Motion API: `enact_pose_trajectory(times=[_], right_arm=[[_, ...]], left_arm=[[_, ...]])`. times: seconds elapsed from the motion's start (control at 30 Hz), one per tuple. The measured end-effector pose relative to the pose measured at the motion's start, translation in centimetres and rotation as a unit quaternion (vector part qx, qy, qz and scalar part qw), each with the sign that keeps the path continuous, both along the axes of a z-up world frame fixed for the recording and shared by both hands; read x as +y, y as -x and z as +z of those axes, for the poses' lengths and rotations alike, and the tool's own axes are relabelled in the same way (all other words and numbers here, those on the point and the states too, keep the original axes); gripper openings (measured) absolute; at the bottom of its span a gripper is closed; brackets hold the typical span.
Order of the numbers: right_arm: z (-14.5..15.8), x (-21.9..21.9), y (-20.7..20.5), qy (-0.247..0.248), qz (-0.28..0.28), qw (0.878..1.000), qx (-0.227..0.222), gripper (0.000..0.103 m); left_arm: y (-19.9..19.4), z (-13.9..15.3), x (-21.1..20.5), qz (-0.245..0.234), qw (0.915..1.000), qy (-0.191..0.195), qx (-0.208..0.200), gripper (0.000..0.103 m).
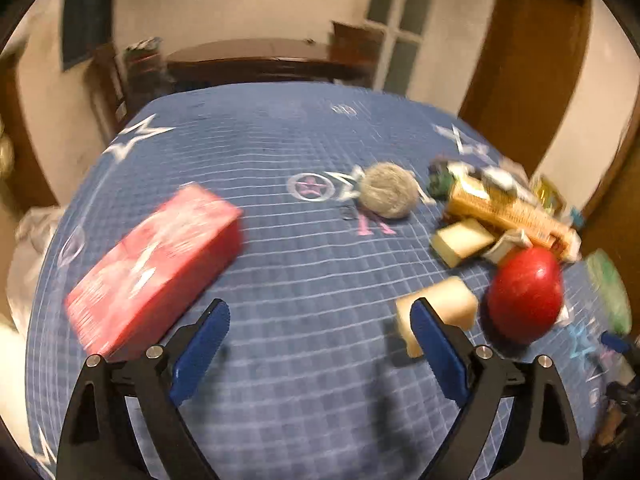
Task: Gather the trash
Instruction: 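Grasp the beige sponge with left tool while right tool grasps the white plastic lid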
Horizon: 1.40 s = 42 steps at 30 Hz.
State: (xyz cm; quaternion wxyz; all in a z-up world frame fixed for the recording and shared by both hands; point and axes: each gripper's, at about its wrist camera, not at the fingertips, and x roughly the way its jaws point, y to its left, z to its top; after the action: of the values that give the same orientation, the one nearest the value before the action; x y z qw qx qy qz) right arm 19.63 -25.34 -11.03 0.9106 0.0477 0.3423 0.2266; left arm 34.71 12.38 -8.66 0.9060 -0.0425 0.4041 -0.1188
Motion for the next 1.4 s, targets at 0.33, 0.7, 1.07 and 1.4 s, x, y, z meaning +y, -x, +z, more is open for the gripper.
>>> enact_pose_trajectory(times=[0.33, 0.7, 1.07, 1.4], right_arm=[[0.4, 0.8, -2.0, 0.023, 0.017, 0.999, 0.017, 0.086], [-0.9, 1.8, -9.2, 0.11, -0.008, 0.991, 0.073, 0.077], [-2.2, 1.7, -8.7, 0.139, -0.031, 0.988, 0.067, 0.039], [2.3, 1.6, -1.4, 0.102, -0.078, 0.99, -0.063, 0.039]], left_arm=[[1.6, -0.4, -5.6, -0.165, 0.986, -0.02, -0.008, 0.092], [1.9, -3.3, -9.3, -0.139, 0.9874, -0.073, 0.017, 0.089], [2.5, -3.4, -9.7, -0.108, 0.9921, -0.061, 0.019, 0.05], [10.6, 1.3, -12.7, -0.032, 0.9946, -0.051, -0.084, 0.05]])
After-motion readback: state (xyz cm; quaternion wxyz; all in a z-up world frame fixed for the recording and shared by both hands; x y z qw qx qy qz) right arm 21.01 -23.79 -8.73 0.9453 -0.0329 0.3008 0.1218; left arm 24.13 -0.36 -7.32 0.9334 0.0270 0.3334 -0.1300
